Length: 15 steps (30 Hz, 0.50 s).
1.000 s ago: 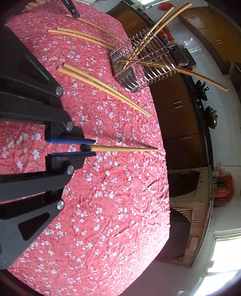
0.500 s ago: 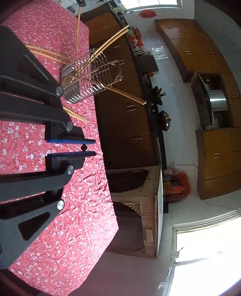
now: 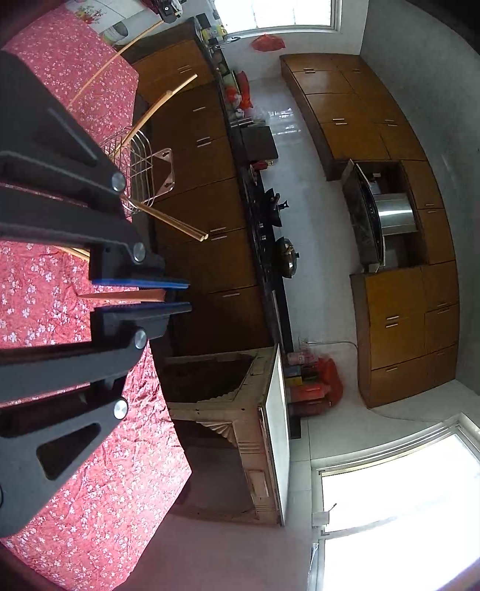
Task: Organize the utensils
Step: 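Carry both upright chopsticks over the wire holder opening with both tools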
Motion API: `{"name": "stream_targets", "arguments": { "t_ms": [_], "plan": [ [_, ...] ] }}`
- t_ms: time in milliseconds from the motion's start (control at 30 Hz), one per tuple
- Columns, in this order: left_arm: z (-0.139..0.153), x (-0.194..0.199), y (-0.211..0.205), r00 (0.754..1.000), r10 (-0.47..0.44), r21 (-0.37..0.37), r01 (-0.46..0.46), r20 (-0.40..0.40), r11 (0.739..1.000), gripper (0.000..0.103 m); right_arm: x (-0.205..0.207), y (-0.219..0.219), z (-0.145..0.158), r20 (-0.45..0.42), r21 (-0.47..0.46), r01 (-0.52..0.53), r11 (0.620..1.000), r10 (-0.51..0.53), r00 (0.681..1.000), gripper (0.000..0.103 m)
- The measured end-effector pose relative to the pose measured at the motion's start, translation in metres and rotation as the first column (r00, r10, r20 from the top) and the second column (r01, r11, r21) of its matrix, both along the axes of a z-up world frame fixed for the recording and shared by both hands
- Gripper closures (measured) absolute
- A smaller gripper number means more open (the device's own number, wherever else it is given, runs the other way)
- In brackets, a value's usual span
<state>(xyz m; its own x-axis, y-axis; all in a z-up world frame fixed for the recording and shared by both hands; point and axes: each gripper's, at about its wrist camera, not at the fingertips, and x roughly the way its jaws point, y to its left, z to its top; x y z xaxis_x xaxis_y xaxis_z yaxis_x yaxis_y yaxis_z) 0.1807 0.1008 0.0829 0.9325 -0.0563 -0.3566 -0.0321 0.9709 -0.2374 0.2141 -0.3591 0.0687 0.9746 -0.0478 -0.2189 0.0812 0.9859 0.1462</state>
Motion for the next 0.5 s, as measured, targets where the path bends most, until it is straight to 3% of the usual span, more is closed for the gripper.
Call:
{"name": "stream_targets", "arguments": {
  "t_ms": [500],
  "plan": [
    [0.002,0.013,-0.006,1.000,-0.007,-0.003,0.007,-0.023,1.000,0.096,0.013,0.005,0.008,0.000,0.004,0.018,1.000,-0.018,1.000,0.095]
  ]
}}
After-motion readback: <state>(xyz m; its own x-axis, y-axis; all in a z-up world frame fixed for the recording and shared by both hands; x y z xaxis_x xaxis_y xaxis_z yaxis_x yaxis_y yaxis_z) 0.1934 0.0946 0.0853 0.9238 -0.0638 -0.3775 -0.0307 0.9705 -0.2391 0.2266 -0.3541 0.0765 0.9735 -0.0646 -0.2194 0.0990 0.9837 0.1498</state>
